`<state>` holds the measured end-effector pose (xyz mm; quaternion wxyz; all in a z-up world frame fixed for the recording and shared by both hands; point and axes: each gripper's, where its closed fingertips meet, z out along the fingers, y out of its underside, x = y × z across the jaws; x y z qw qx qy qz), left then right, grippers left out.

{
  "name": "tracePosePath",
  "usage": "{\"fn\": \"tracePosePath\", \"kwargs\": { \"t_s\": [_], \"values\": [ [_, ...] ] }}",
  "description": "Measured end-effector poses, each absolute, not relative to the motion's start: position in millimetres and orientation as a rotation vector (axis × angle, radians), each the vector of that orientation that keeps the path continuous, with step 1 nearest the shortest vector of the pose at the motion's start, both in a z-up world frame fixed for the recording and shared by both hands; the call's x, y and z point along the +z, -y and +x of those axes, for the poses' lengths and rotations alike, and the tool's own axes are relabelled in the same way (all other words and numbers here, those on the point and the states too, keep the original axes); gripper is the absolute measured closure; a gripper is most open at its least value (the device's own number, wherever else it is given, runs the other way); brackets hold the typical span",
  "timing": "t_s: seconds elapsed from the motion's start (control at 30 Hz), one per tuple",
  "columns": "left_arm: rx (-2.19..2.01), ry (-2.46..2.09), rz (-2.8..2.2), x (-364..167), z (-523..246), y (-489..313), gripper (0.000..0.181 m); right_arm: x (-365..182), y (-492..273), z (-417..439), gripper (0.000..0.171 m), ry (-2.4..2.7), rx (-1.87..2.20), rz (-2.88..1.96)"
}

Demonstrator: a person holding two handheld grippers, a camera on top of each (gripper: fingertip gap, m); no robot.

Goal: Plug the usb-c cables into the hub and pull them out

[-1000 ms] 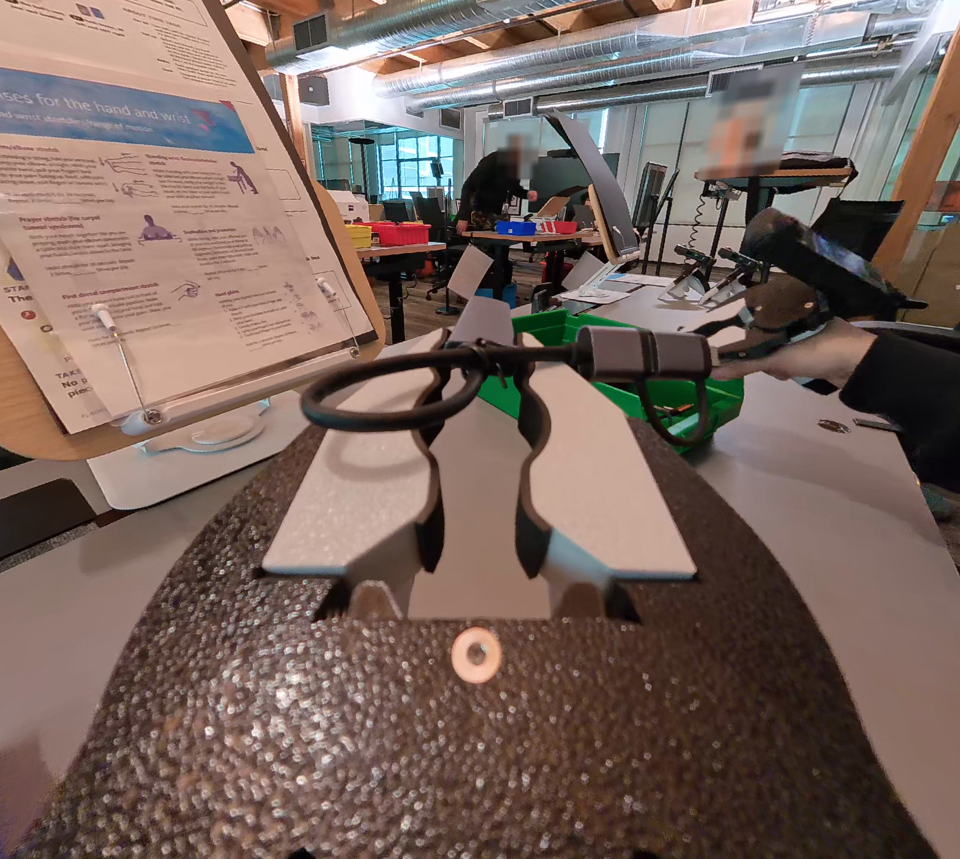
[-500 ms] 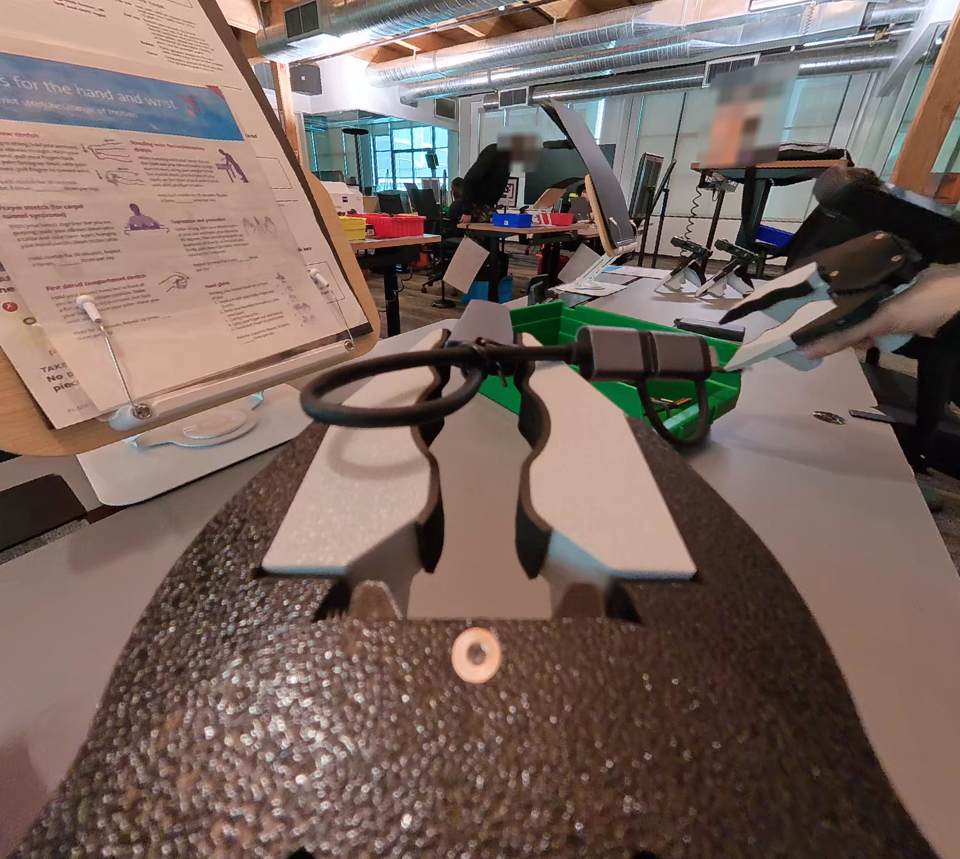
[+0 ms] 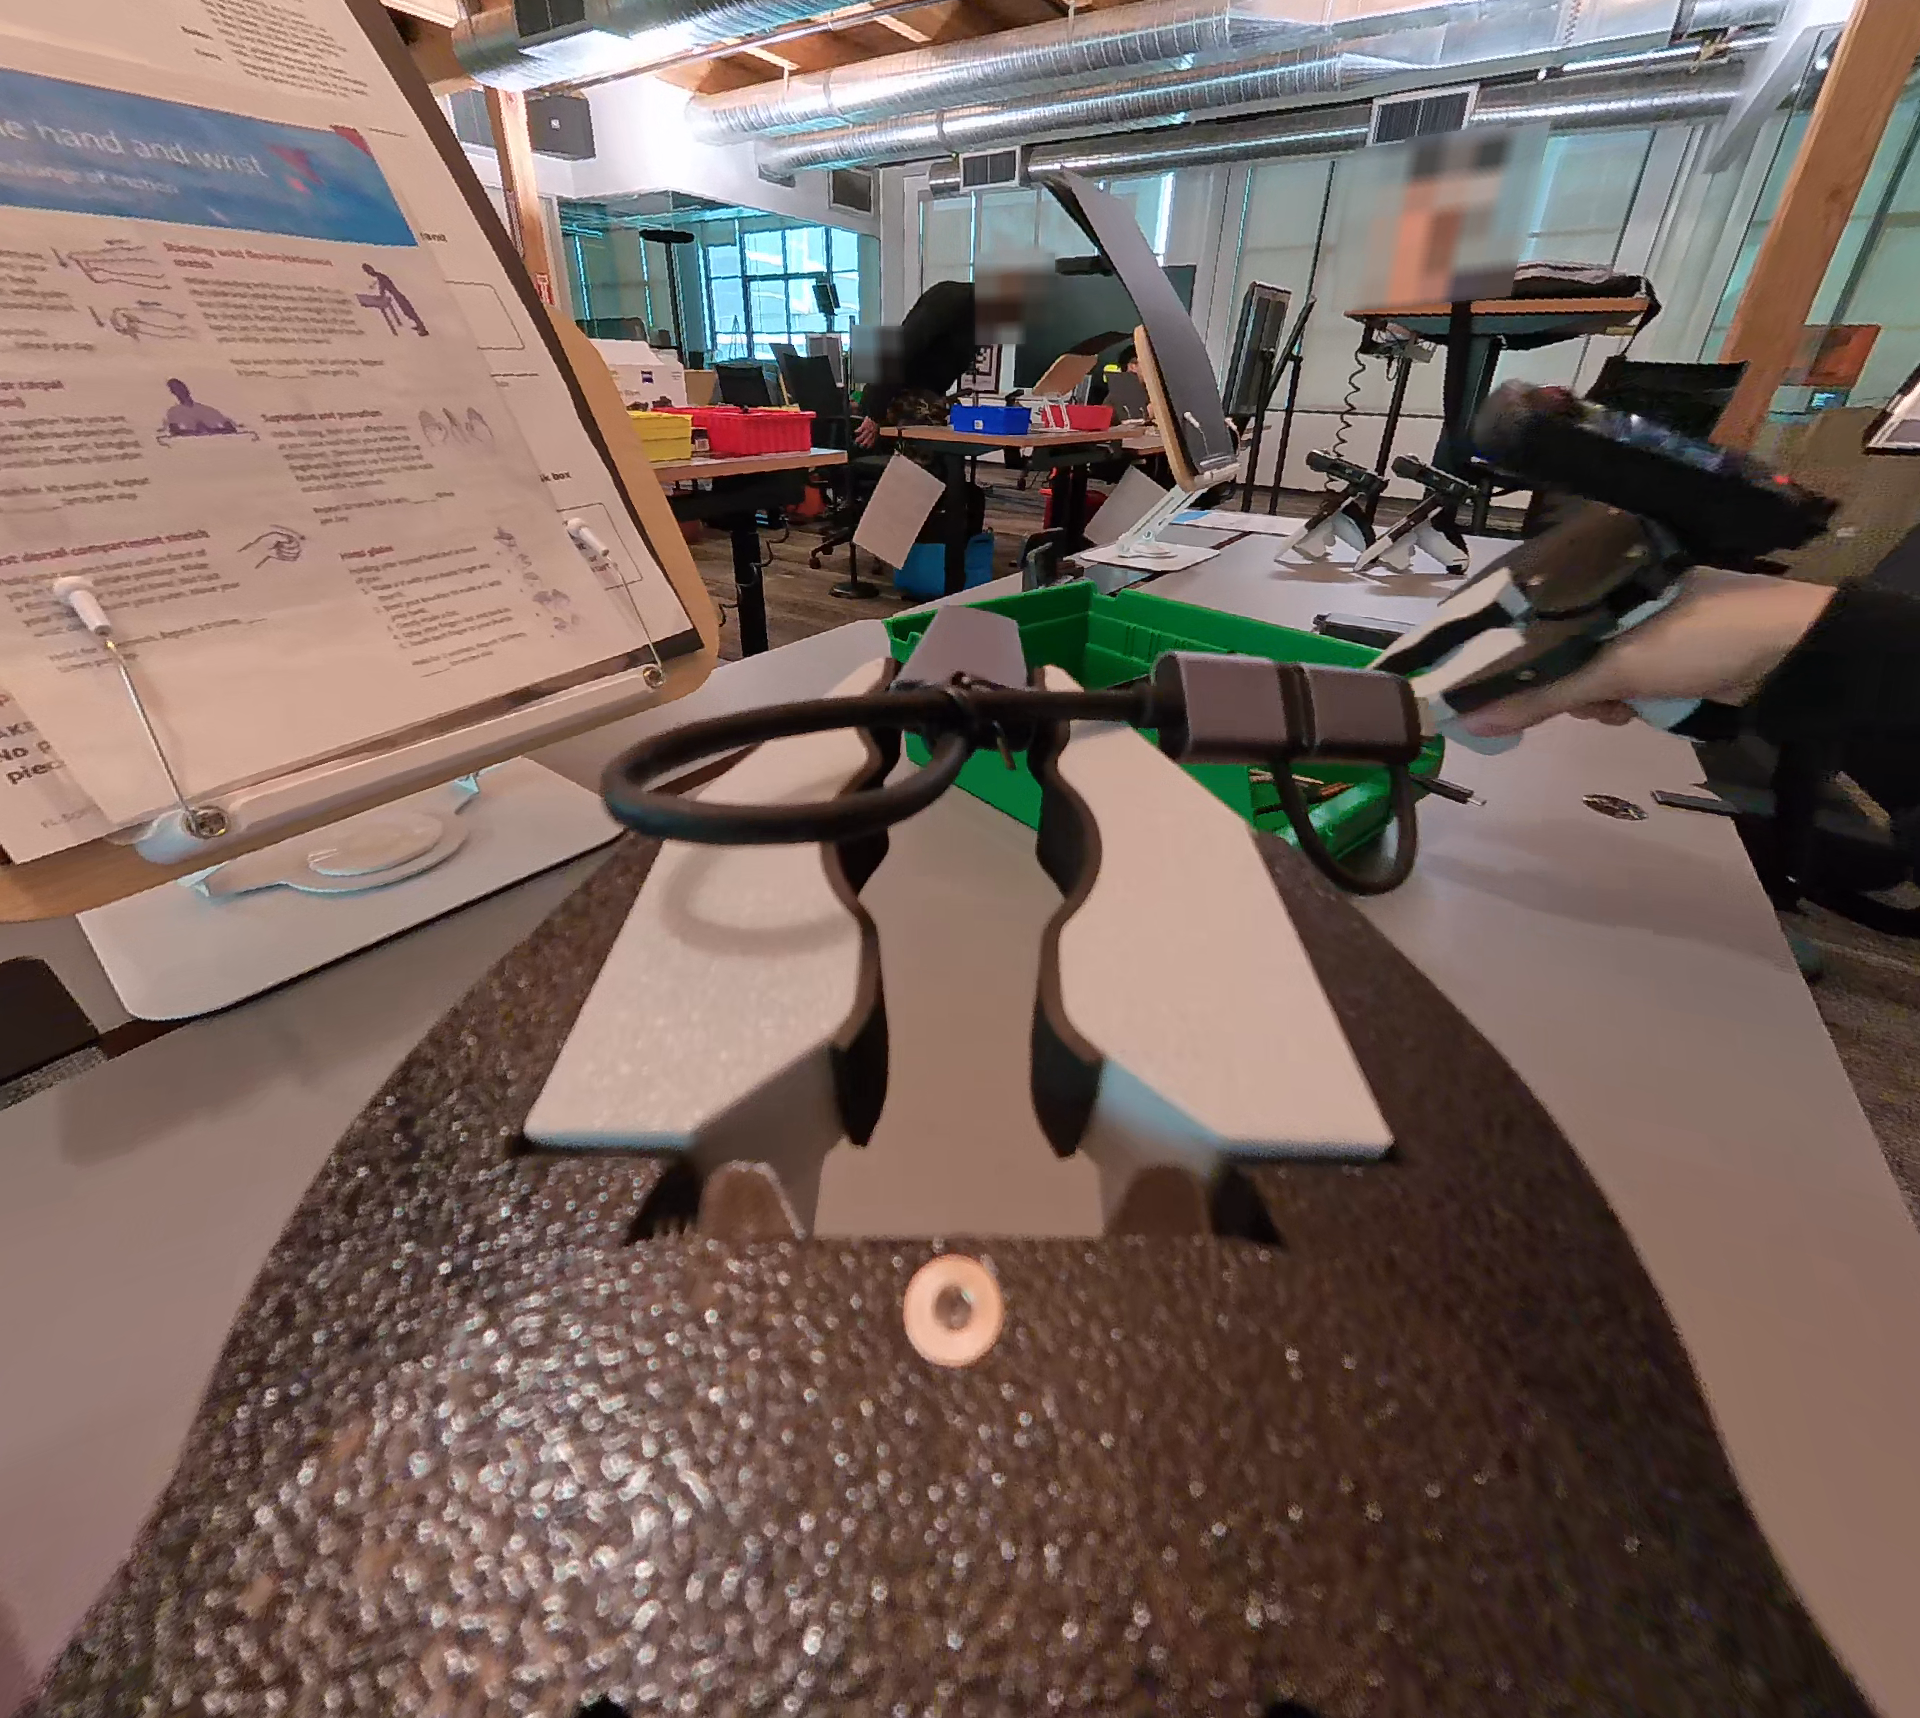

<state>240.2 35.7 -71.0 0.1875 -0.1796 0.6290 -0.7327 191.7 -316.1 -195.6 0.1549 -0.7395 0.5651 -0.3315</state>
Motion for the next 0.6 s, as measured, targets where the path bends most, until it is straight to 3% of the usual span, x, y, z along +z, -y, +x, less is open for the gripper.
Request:
{"fn": "tracePosePath", "kwargs": {
  "t_s": [0.27, 0.43, 0.6],
  "values": [
    [-2.082, -1.78, -0.497, -69.7, 238.0, -34.7, 0.16, -208.5, 338.5, 226.3, 0.166, -1.598, -1.11, -2.404],
    [-2.085, -1.777, -0.492, -68.4, 237.3, -34.8, 0.16, -180.2, 324.1, 267.3, 0.168, -1.416, -1.23, -2.196],
    [-2.093, -1.763, -0.504, -67.0, 239.1, -38.3, 0.16, -217.1, 341.9, 248.7, 0.164, -1.588, -0.958, -2.37]
  ]
}}
